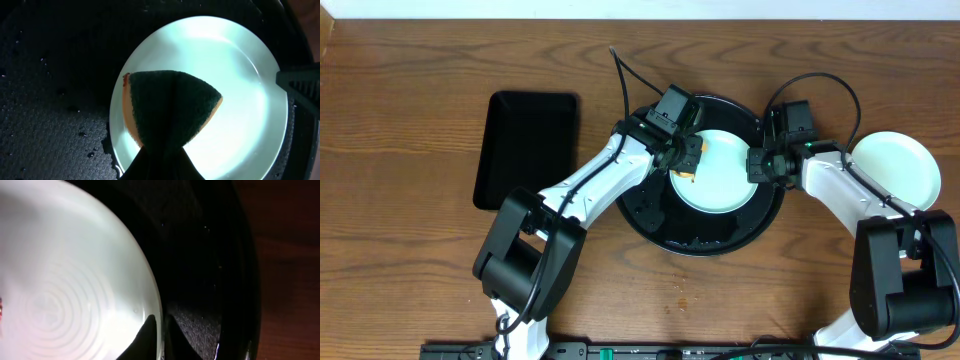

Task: Clean dirty plates on tray and stack at the side
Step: 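Scrub the stain on the remaining blue plate with the sponge, left gripper, then return the sponge to the rectangular black tray with the left gripper, then lift the remaining blue plate with the right gripper and carry it right, then place the blue plate onto the plate stack and open the right gripper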

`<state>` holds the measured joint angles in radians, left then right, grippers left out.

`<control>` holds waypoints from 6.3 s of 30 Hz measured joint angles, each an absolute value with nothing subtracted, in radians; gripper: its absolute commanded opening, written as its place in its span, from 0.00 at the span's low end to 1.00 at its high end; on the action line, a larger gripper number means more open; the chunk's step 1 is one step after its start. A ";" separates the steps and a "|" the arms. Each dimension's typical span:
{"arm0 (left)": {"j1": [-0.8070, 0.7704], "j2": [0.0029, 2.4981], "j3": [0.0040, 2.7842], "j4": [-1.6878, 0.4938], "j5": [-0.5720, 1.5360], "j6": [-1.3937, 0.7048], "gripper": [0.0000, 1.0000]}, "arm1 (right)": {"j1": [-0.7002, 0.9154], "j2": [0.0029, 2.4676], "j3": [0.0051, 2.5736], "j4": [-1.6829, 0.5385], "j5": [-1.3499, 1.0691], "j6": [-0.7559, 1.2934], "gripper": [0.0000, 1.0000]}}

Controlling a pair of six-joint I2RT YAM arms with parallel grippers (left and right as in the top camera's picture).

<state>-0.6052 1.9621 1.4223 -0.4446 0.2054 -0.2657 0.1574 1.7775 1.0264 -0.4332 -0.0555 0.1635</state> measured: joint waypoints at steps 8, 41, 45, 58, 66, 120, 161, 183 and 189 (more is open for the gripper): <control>-0.605 1.962 1.422 -0.445 0.203 -0.266 0.08 | 0.157 1.777 0.983 -0.373 -0.056 0.163 0.06; -0.634 2.108 1.422 -0.322 0.150 -0.271 0.08 | 0.157 1.777 0.965 -0.342 -0.064 0.166 0.01; -0.634 2.108 1.422 -0.331 0.158 -0.288 0.08 | 0.157 1.777 0.965 -0.342 -0.064 0.166 0.01; -0.628 2.107 1.406 -0.322 0.226 -0.308 0.08 | 0.157 1.777 0.965 -0.342 -0.063 0.166 0.01; -0.639 2.104 1.388 -0.309 0.286 -0.315 0.08 | 0.157 1.777 0.965 -0.342 -0.064 0.166 0.01; 0.017 1.951 1.330 -0.699 -0.031 -0.292 0.68 | 0.158 1.756 0.933 -0.279 -0.076 0.132 0.01; 0.017 1.951 1.330 -0.699 -0.033 -0.290 0.84 | 0.899 1.504 0.954 0.266 1.219 -0.728 0.01; 0.017 1.951 1.330 -0.699 -0.033 -0.290 0.84 | 0.393 1.505 0.960 -0.209 0.241 -0.036 0.01; 0.017 1.951 1.330 -0.699 -0.033 -0.290 0.84 | 0.065 1.505 0.960 -0.263 0.008 0.078 0.01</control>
<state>0.0170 1.9507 1.3300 -0.6991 -0.0330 -0.2905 0.0654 1.5055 0.9596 -0.2634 0.0078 0.0776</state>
